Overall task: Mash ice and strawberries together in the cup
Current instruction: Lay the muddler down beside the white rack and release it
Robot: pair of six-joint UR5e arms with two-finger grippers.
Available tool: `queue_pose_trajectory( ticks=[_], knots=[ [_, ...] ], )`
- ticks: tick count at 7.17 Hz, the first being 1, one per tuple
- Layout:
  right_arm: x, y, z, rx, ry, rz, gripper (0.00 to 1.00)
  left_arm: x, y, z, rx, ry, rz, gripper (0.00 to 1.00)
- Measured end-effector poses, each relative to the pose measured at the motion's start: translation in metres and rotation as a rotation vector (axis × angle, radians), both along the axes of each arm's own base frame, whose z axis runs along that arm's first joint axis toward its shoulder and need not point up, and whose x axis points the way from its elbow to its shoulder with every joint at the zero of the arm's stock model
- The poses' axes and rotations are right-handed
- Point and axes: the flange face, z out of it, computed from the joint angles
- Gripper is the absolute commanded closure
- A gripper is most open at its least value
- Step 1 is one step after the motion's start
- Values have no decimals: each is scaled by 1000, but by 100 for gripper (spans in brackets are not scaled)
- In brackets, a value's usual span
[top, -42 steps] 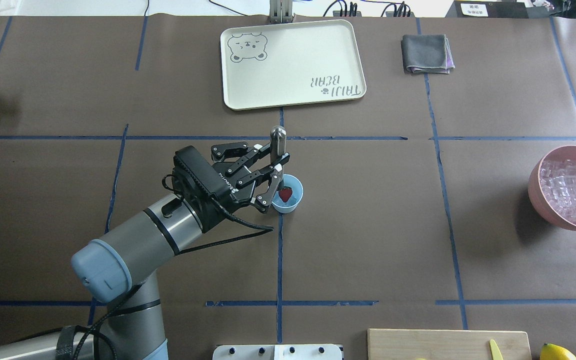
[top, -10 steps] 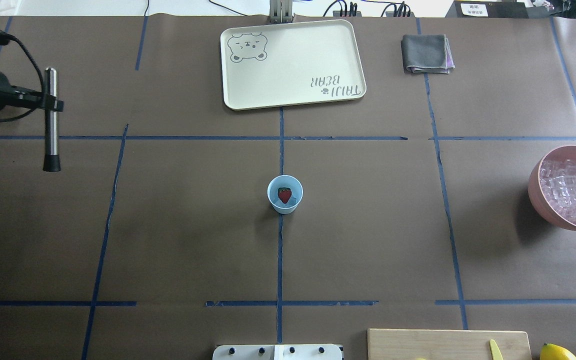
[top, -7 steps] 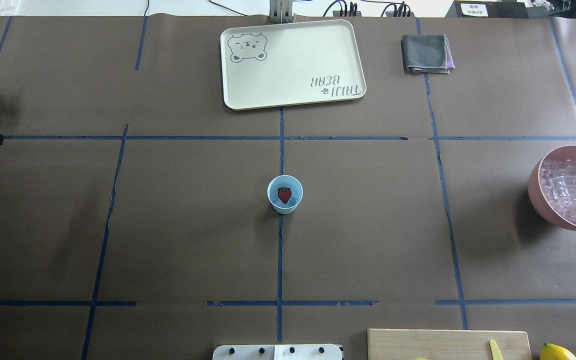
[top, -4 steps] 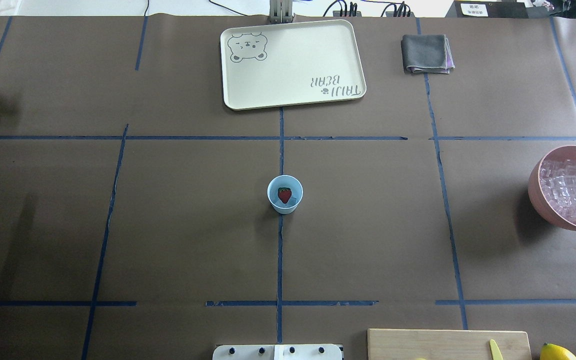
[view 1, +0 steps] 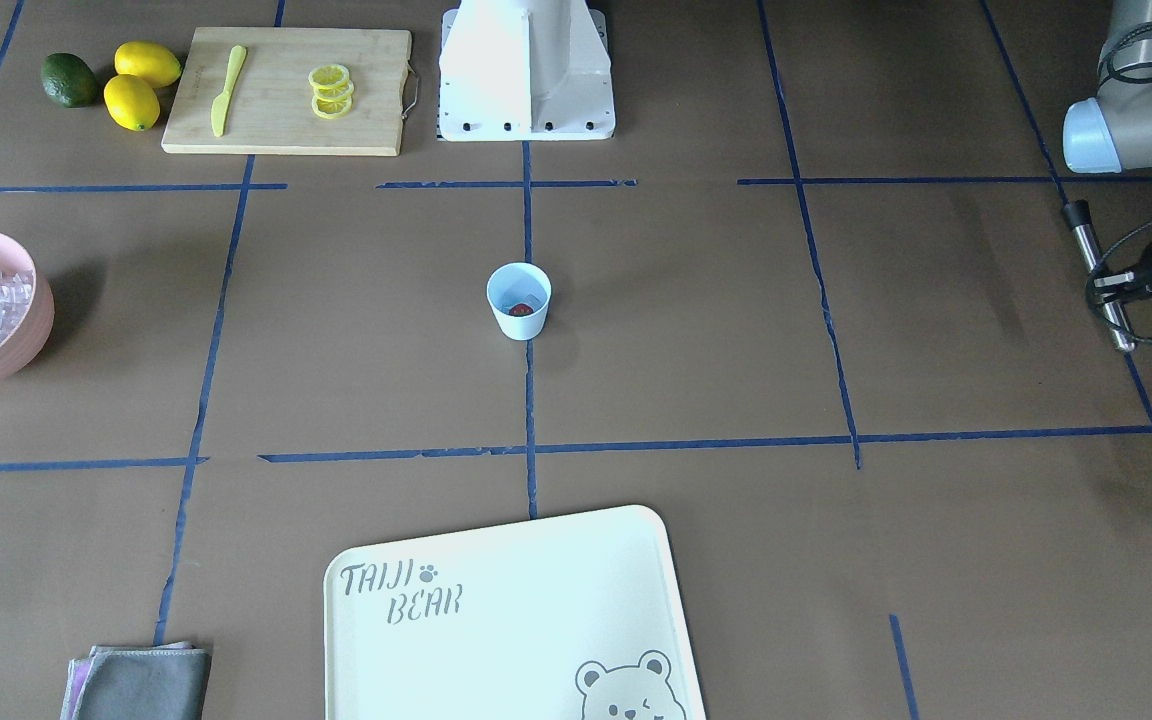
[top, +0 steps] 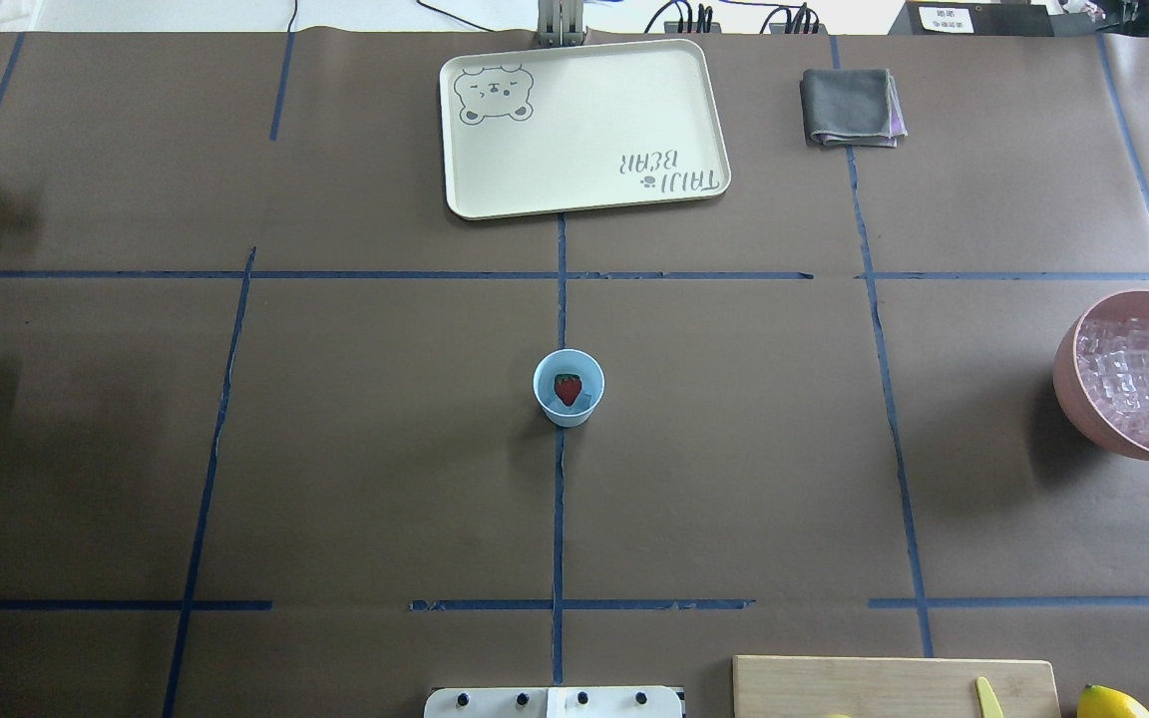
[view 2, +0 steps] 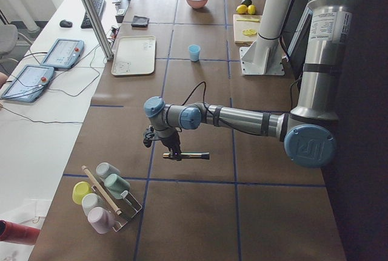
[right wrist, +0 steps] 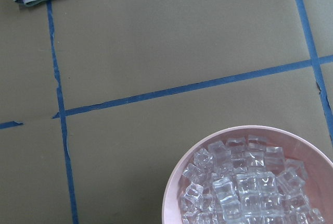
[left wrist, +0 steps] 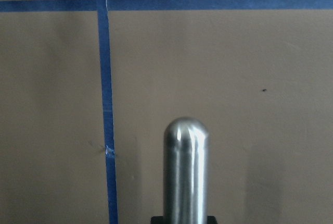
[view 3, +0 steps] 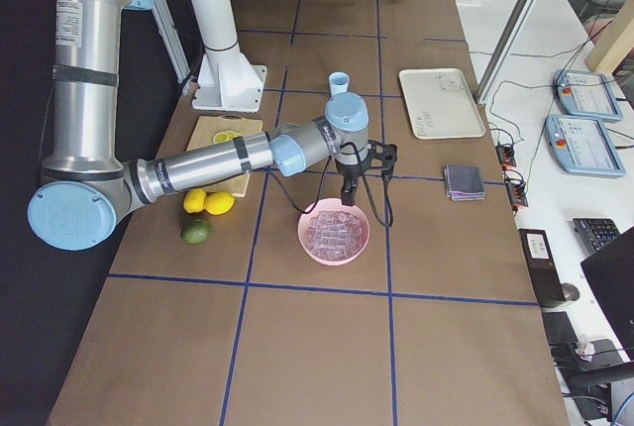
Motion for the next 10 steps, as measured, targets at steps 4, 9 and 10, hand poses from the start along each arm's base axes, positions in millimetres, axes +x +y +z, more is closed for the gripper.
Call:
queue_pose_trajectory(
  ticks=[4, 9, 10],
  knots=[
    [0, 0, -1, 3, 0, 1, 0, 11, -7, 30, 19, 9, 5, 97],
    [0, 0, 0, -1, 1, 1, 0, 33, -1, 34, 19, 11, 42, 80],
    [0, 0, 1, -2, 1, 0, 0, 34, -1, 35, 17, 10, 44, 73]
  ],
)
